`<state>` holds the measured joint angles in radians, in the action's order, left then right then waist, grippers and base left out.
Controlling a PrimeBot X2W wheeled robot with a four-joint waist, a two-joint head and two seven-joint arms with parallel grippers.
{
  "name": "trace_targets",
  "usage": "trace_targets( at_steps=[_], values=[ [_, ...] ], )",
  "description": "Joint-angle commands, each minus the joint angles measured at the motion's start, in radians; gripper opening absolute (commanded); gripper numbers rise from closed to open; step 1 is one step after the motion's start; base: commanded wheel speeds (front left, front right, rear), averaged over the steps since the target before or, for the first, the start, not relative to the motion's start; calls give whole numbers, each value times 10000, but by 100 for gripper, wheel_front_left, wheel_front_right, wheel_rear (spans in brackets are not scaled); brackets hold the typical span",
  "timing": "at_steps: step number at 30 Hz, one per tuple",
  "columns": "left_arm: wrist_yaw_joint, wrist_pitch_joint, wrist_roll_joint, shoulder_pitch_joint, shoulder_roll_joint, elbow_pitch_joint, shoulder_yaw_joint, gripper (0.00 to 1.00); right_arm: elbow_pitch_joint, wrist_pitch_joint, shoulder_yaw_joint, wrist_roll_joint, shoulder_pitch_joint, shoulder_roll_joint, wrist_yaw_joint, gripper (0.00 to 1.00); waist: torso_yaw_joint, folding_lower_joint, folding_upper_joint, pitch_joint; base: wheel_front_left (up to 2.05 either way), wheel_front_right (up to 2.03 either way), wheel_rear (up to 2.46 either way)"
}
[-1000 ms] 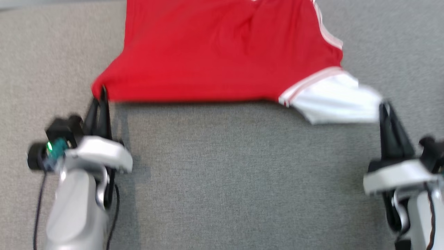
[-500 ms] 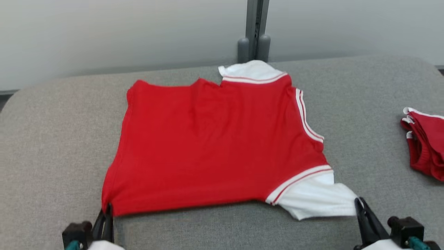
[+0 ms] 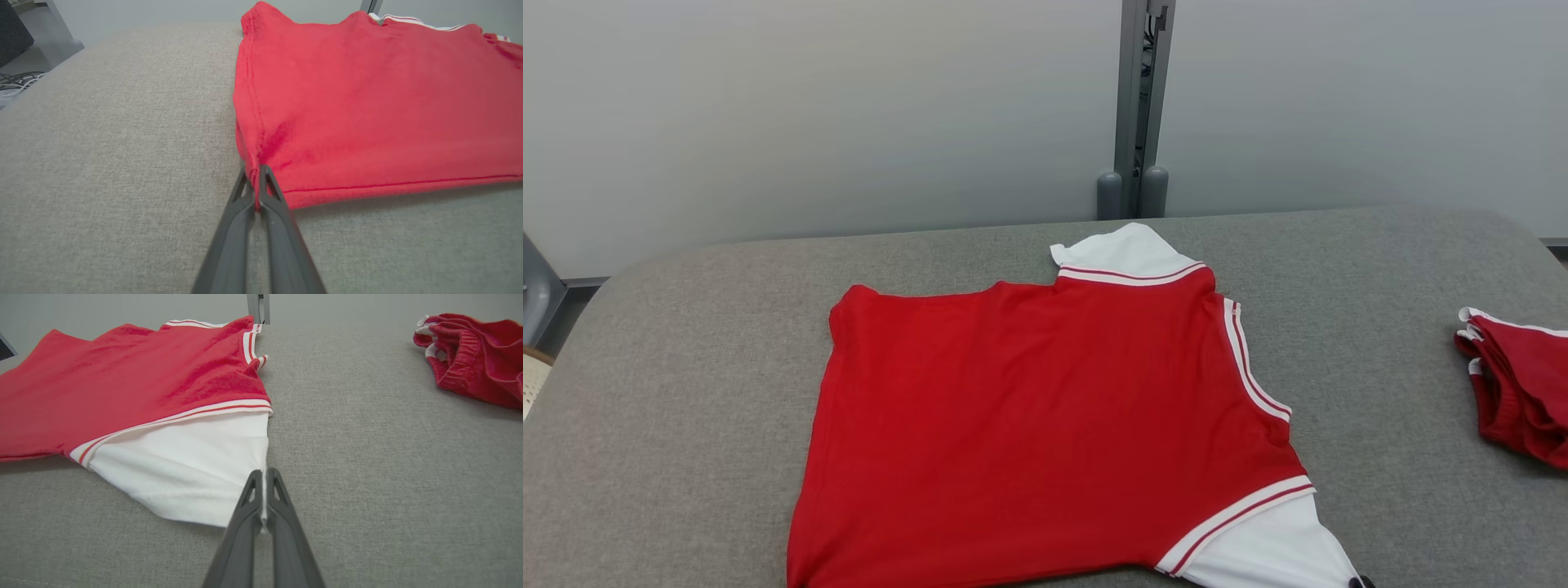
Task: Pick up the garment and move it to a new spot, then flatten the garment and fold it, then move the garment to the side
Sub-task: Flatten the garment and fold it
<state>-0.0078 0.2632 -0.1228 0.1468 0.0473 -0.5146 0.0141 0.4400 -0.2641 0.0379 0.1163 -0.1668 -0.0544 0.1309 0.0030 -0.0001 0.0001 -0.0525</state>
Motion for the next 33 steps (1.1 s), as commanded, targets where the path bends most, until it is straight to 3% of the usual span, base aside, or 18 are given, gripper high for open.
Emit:
trace_targets(
  at_steps=[1, 13, 24, 33],
  values=[
    [58, 18, -34, 0, 69, 157, 21, 0, -159, 2, -51, 51, -34, -115, -3, 0, 7, 1, -1, 29, 0, 0, 0],
    [-378, 18, 197, -1723, 61, 1133, 146, 0, -1853, 4, 193, 239, 1834, -180, -3, 0, -20, 1, -1, 737, 0, 0, 0],
    [-570, 16, 570, -3988, 67, -23, 149, 0, -339, 4, 237, -252, 4525, -521, -3, 0, 289, 1, -1, 2029, 0, 0, 0],
    [-544, 16, 749, -5200, 76, -1211, 148, 0, 594, 4, -78, -759, 5770, -485, -3, 0, 393, 1, -1, 2947, 0, 0, 0]
  ],
)
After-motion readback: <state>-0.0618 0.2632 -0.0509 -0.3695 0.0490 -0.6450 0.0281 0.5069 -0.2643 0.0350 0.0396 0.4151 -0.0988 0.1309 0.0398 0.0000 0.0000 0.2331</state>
